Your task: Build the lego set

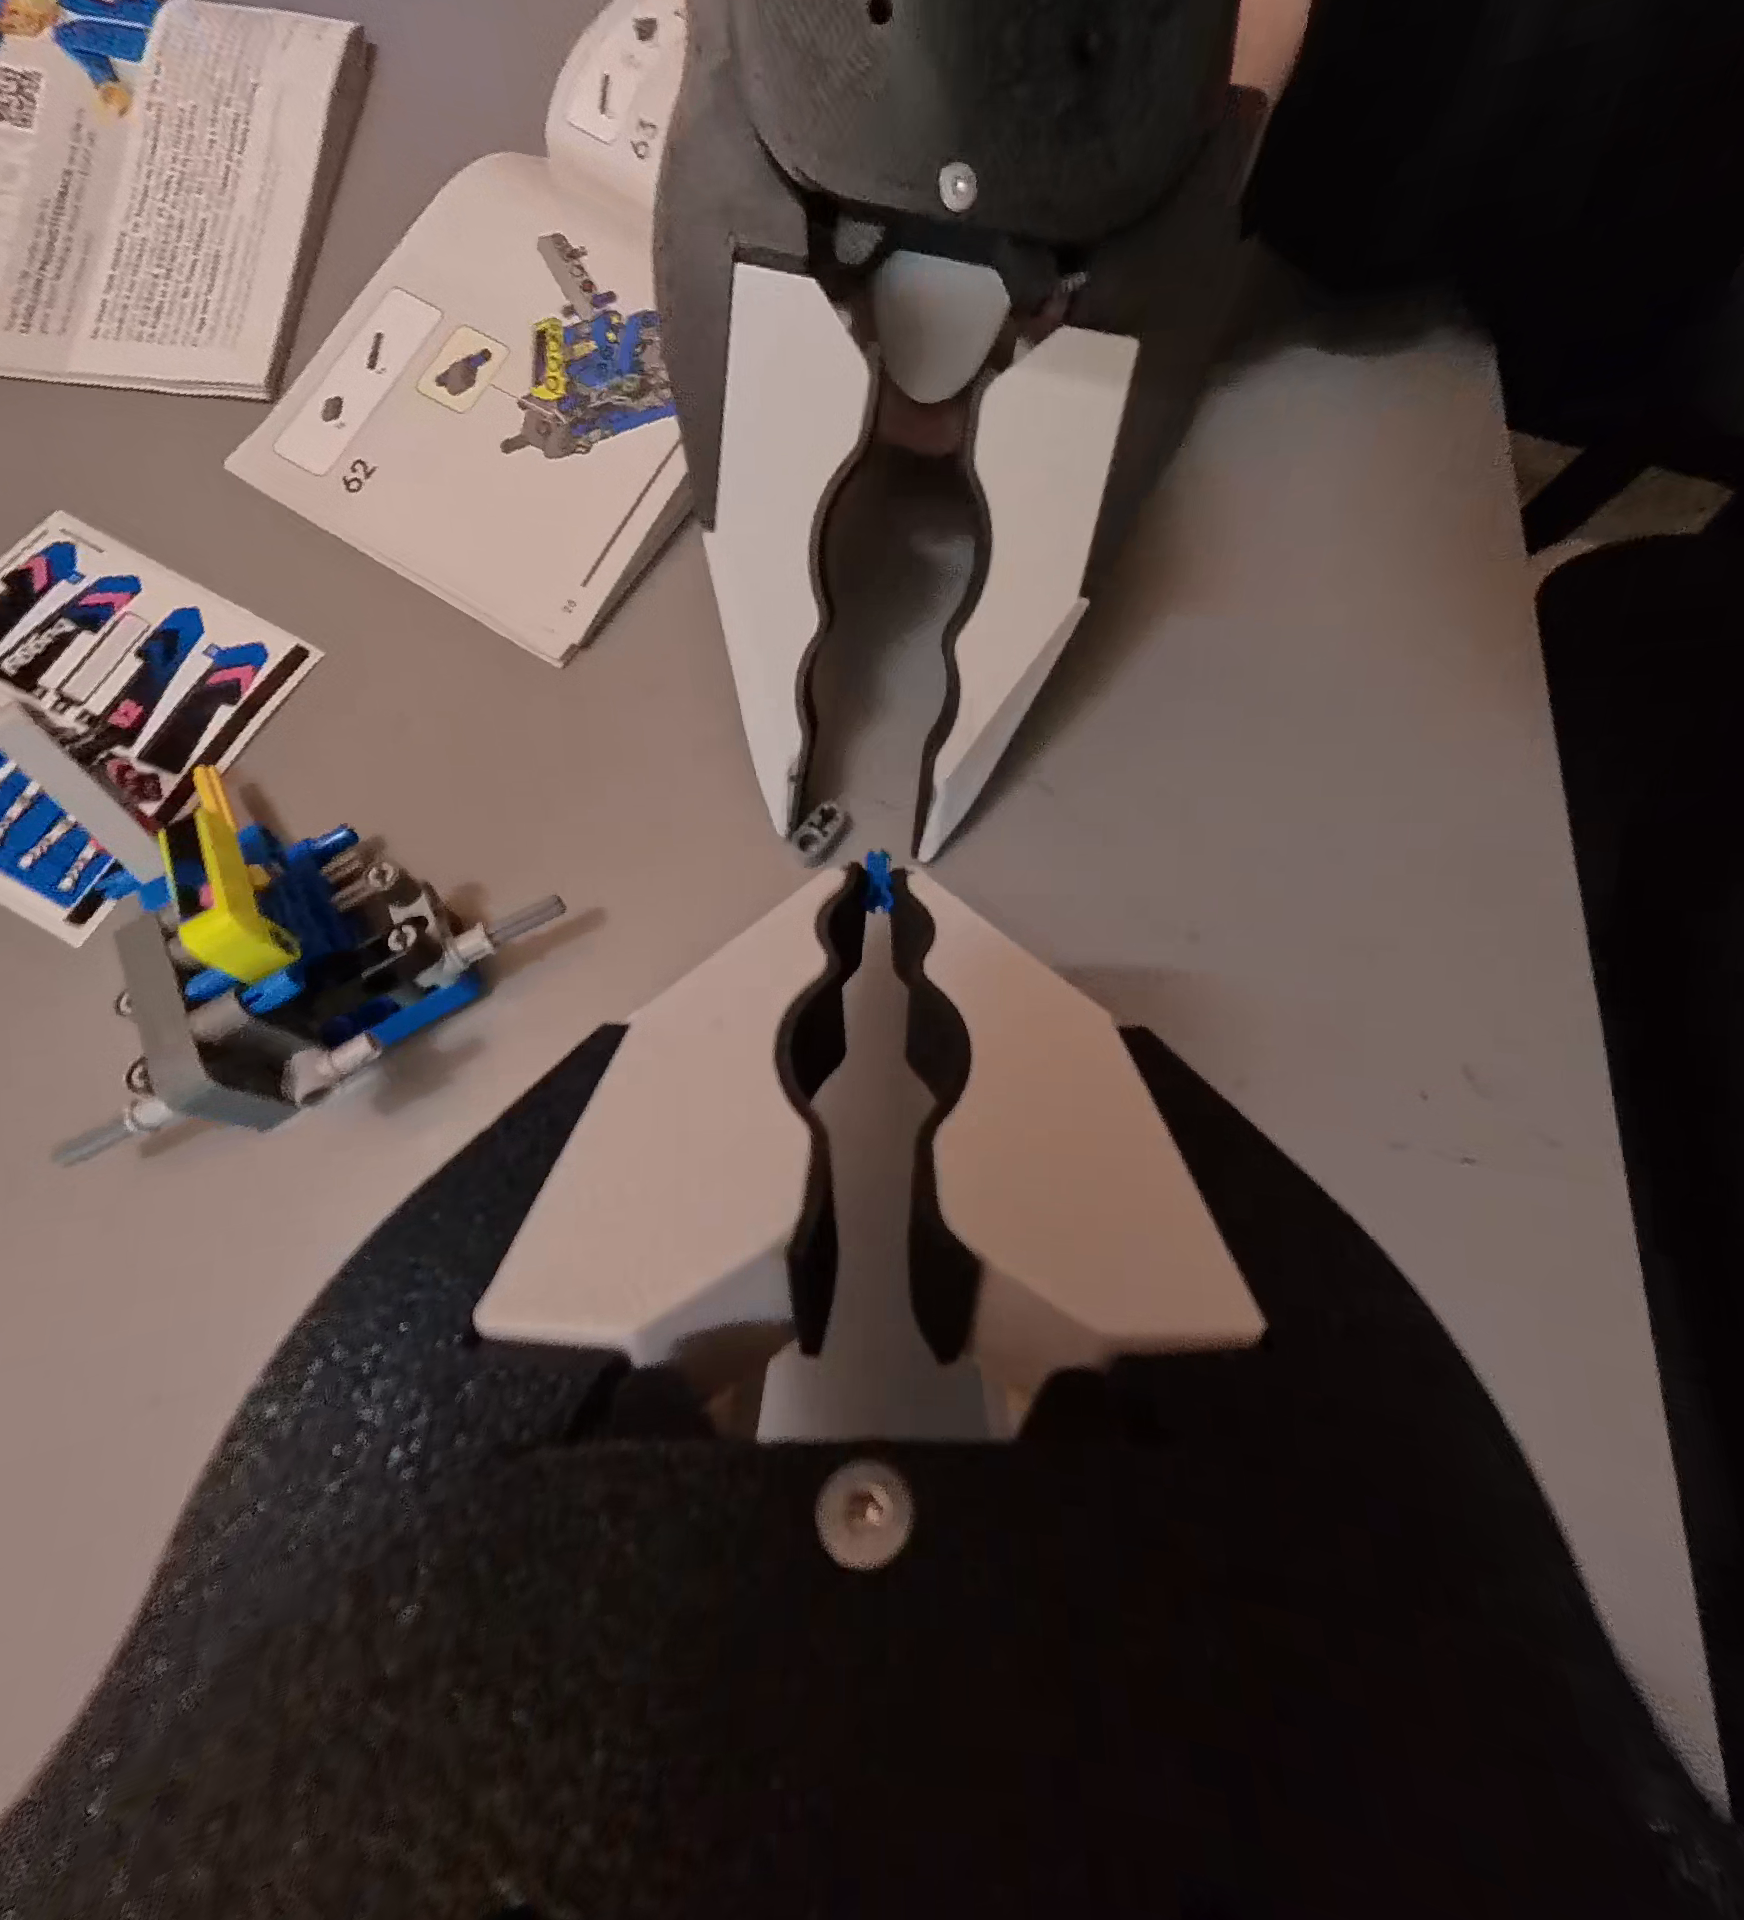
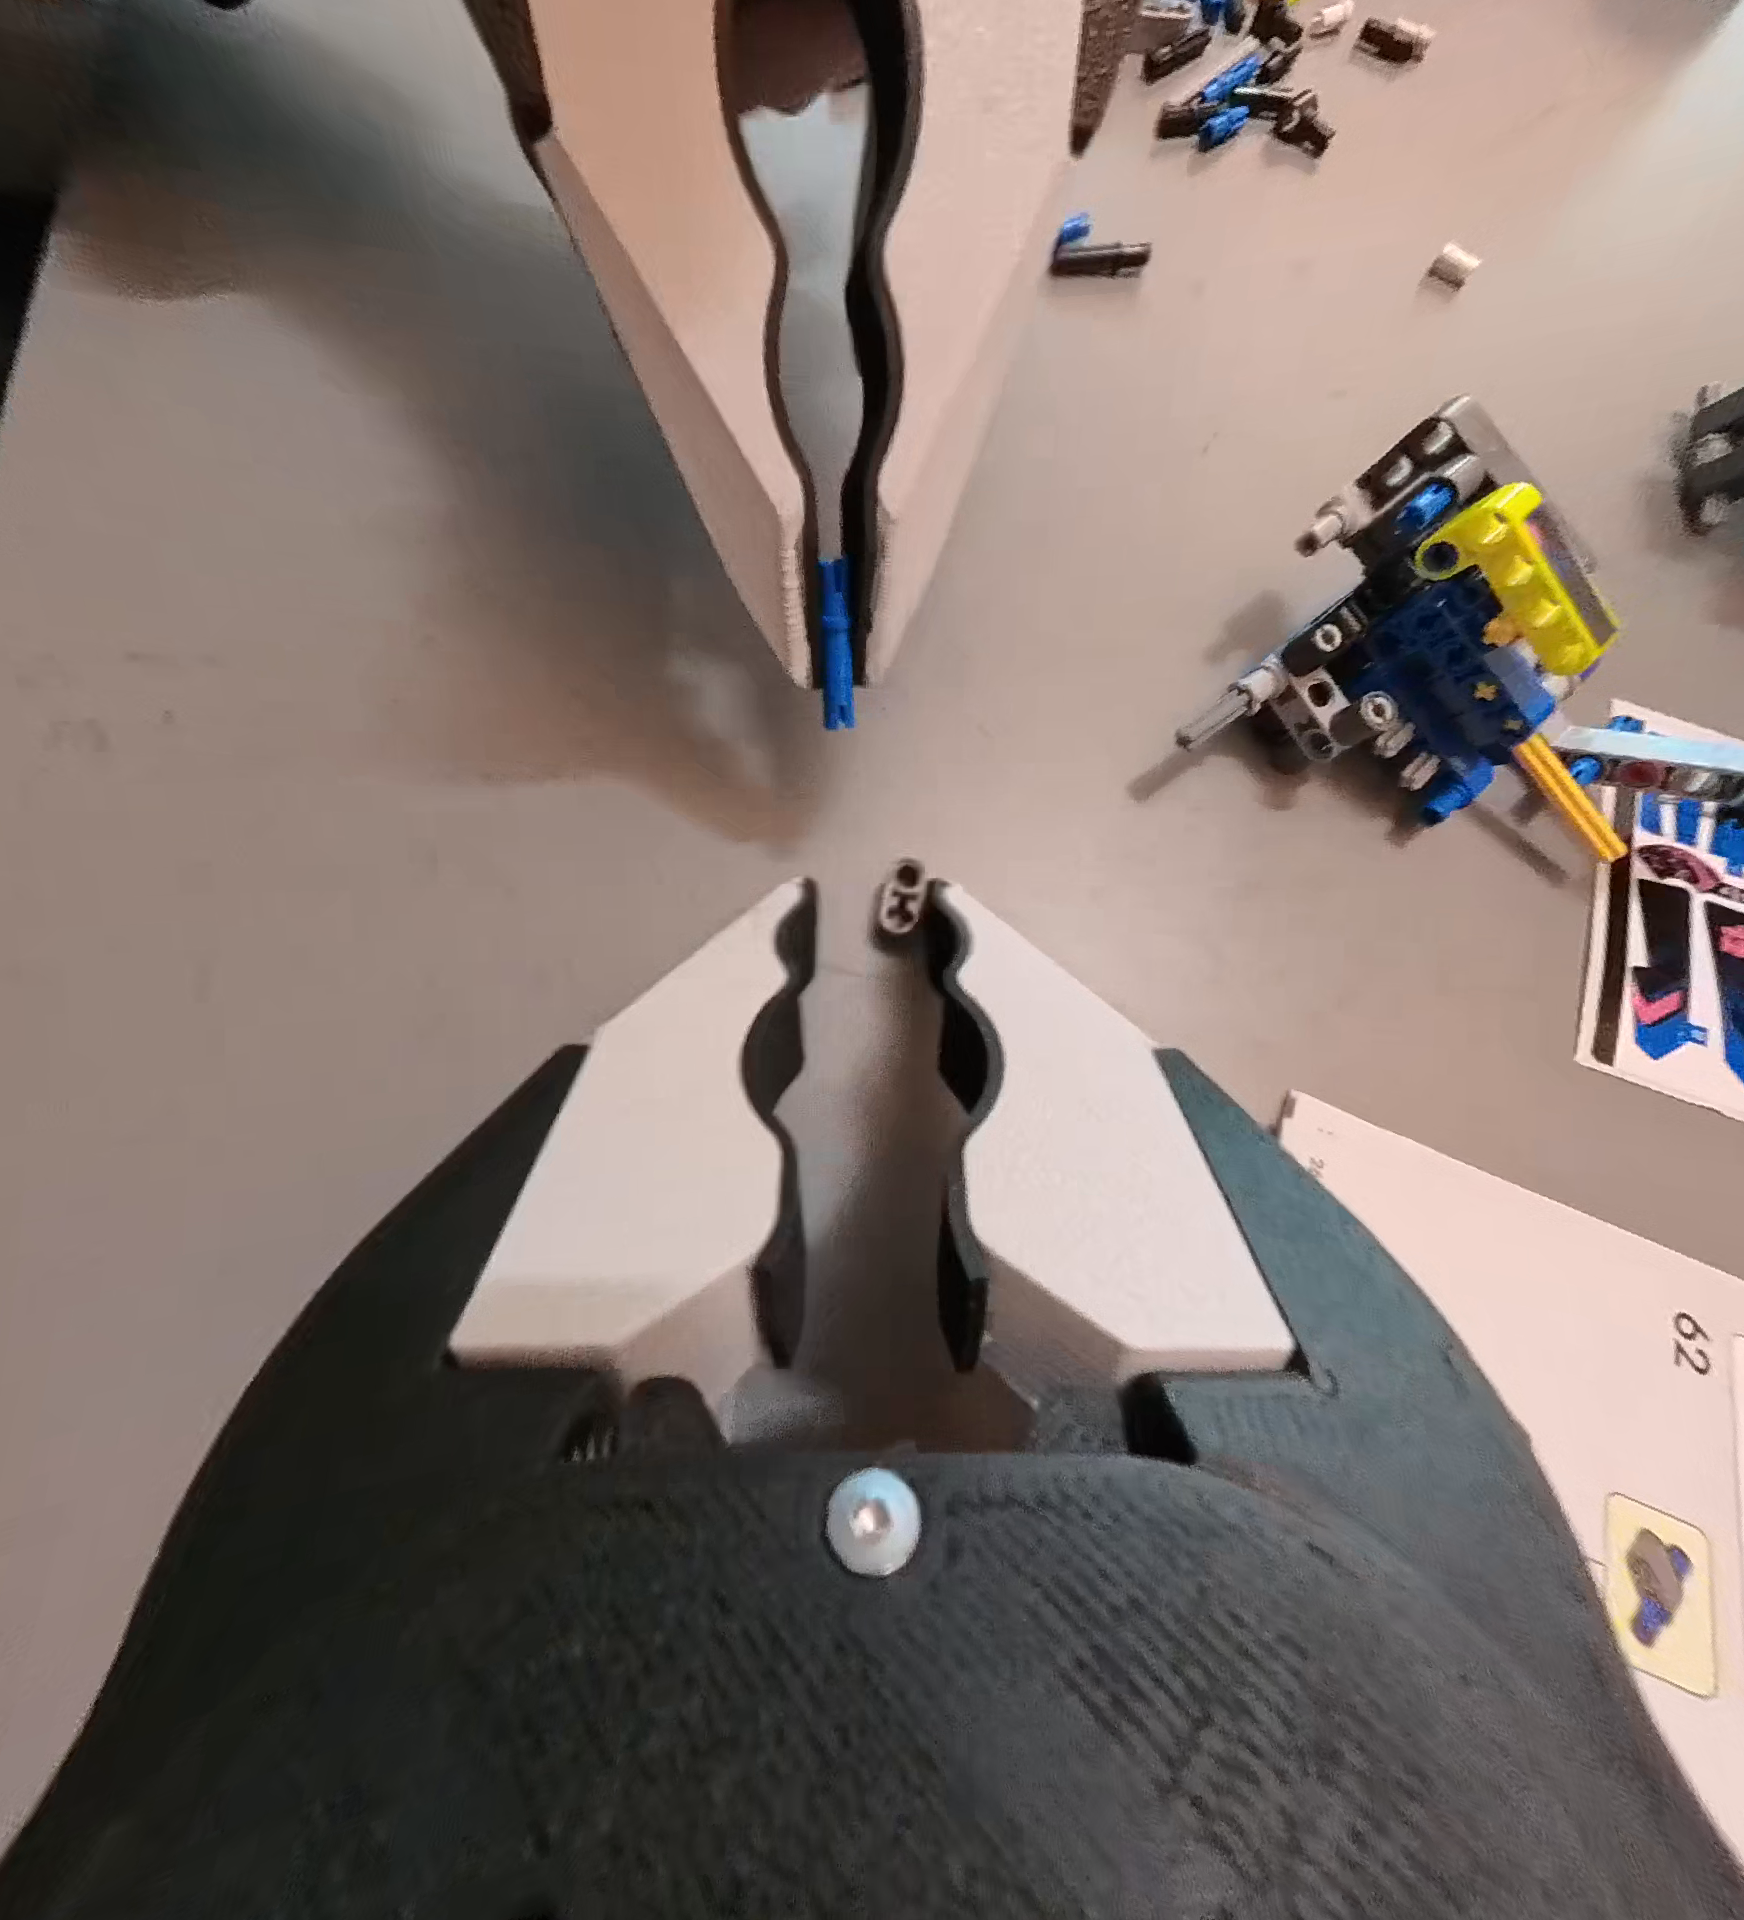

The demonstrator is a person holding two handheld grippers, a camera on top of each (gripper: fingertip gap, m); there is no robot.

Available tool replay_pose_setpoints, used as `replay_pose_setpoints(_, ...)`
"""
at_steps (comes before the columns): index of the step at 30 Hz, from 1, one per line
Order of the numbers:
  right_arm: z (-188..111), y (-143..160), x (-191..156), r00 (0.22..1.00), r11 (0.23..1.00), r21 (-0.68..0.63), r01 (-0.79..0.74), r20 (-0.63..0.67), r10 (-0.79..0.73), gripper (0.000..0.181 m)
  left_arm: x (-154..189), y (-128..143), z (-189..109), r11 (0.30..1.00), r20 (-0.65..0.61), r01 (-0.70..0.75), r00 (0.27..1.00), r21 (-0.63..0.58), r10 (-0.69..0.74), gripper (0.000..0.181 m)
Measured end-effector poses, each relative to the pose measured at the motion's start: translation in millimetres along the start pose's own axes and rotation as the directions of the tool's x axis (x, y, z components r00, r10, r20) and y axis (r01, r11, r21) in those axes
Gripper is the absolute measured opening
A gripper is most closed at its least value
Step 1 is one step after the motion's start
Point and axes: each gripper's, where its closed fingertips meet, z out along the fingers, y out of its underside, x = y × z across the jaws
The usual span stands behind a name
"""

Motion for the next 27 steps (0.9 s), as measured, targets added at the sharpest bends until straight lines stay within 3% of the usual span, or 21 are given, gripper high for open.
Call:
replay_pose_setpoints(1, -1, 1, -1, 1.0, 1.0, 0.0, -0.008, 0.017, 0.008, 0.026, -1, 0, 2, 1.0, -0.002, -0.009, 1.0, -0.016, 0.009, 0.001)
replay_pose_setpoints(7, -3, 3, 0, 0.999, 1.0, -0.002, -0.023, 0.025, 0.023, 0.023, -13, -2, 13, 0.982, 0.021, -0.137, 0.99, -0.13, 0.141, 0.001)
replay_pose_setpoints(12, -2, 4, 13, 0.998, 0.999, -0.005, -0.052, -0.025, 0.052, 0.006, -17, -2, 16, 0.932, 0.003, -0.273, 0.959, -0.238, 0.282, 0.001)
replay_pose_setpoints(17, -2, 3, 8, 0.998, 0.998, -0.005, -0.056, 0.035, 0.056, 0.006, -14, 5, 18, 0.863, -0.064, -0.38, 0.922, -0.332, 0.382, 0.001)
replay_pose_setpoints(27, -1, 3, 7, 0.995, 0.997, -0.006, -0.076, 0.063, 0.076, 0.006, -13, 9, 27, 0.773, -0.204, -0.502, 0.865, -0.388, 0.459, 0.001)
